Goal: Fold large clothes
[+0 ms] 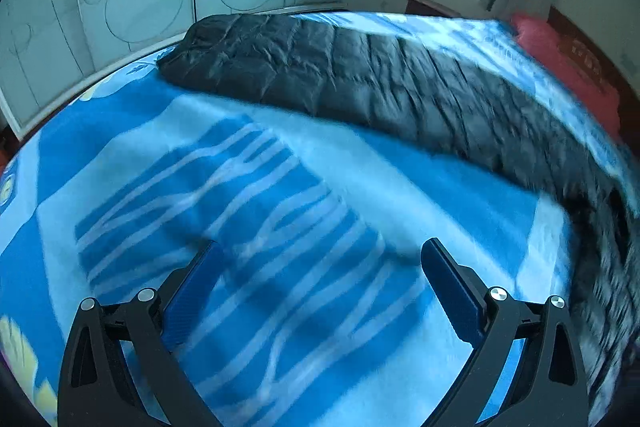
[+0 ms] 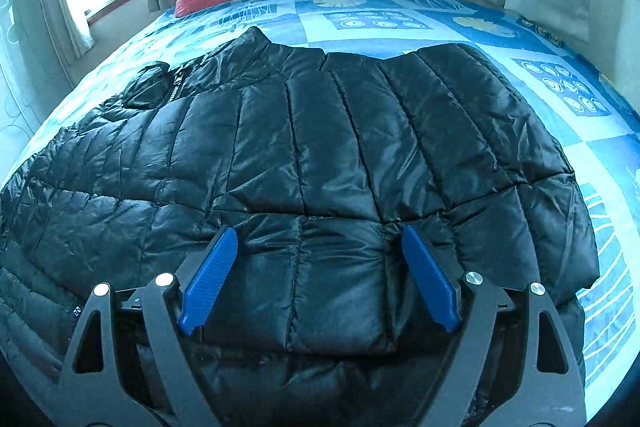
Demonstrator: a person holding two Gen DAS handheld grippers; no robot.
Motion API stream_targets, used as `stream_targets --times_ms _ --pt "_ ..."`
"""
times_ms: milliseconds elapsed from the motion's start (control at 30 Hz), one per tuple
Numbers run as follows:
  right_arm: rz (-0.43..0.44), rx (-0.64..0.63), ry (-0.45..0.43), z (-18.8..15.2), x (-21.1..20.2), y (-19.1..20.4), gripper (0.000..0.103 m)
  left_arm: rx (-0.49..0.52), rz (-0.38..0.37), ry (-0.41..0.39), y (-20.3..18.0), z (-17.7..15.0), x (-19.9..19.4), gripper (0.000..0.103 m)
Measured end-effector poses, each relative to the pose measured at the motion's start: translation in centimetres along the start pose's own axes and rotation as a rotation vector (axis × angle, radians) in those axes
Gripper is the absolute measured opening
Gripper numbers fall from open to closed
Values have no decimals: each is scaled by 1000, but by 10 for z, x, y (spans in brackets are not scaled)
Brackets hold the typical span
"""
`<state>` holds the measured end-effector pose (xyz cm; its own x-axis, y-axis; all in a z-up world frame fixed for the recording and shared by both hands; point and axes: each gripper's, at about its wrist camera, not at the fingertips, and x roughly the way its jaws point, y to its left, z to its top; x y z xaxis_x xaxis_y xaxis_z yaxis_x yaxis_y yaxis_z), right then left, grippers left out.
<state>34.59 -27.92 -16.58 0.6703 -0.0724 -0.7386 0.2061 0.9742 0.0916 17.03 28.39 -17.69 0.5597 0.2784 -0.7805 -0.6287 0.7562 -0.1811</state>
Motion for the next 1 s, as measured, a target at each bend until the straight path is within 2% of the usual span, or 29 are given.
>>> stream_targets --times_ms 200,367,600,667,733,900,967,1000 --pt "-5 -5 -3 0 -1 1 85 -211 -121 -80 52 55 24 98" --pt "-6 -6 -4 0 -2 0 85 -305 -250 -121 79 89 45 98" --pt "-5 -6 -5 0 -2 0 85 -422 -309 -159 93 98 42 96" --pt "-5 -7 -5 0 -2 0 85 -495 -320 -166 103 94 38 83" --pt "-5 -6 -5 0 -2 -1 85 -525 -340 -173 107 93 36 83" --pt "-5 -6 -6 0 -2 0 85 -555 -308 -185 108 99 30 81" --pt "-5 -6 -6 0 -2 0 85 -550 -285 -194 110 97 31 60" --pt "-5 -6 -7 0 -2 0 85 -552 -275 -196 112 93 31 55"
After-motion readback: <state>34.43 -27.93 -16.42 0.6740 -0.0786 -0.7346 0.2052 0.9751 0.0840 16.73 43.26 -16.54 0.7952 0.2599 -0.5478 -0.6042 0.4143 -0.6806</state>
